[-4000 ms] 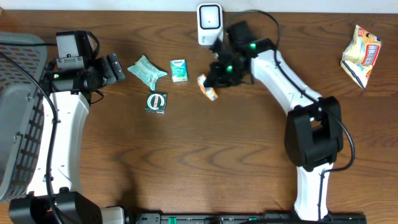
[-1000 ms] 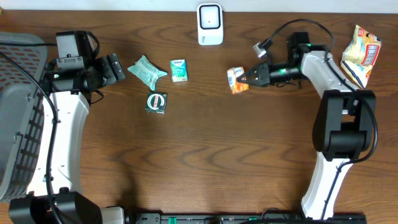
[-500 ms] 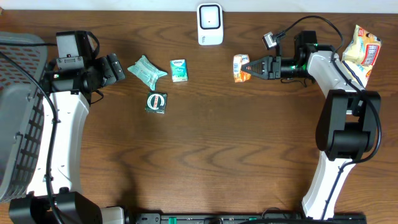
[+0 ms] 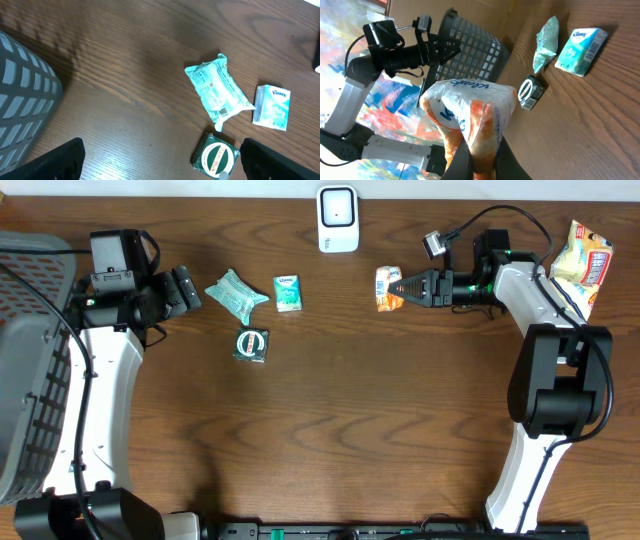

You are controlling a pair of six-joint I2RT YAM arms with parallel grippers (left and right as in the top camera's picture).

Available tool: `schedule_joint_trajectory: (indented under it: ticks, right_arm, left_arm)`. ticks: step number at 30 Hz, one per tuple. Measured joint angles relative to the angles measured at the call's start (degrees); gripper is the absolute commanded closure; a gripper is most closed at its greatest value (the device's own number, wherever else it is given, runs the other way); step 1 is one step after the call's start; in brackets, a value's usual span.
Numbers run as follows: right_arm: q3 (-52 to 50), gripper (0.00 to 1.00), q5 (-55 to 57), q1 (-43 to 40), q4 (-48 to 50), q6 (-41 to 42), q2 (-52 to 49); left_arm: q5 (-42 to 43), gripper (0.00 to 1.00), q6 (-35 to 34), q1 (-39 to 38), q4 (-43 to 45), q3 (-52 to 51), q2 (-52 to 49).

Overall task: Scan the item barcode
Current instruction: 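Grasp the orange pack with the right gripper and lift it, then hold the orange pack up under the scanner with right gripper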

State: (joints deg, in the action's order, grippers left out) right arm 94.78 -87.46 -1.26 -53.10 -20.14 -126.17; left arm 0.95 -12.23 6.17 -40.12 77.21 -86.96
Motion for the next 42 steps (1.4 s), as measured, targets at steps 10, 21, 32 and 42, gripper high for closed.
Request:
schedule_joint_trajectory:
  ticks: [10,21,32,42]
  right_arm:
    - [0.04,0.99,20.63,4.68,2.03,1.6,0.0]
    - [5.84,0.99,69.46,14.08,4.87,12.83,0.0]
    - [9.51,0.99,91.89,22.64,26.84,0.02,0.0]
    - [9.73,0.99,97.37,25.59,49.7,-11.98,0.0]
  left_arm:
    - [-0.02,0.02,0.0,0.0,0.0,0.0,0.0]
    - [0.0,0.02,0.0,0.0,0.0,0.0,0.0]
    - [0.0,0.03,0.0,0.0,-0.02,0.0,0.0]
    - [0.0,0.03,0.0,0.0,0.0,0.0,0.0]
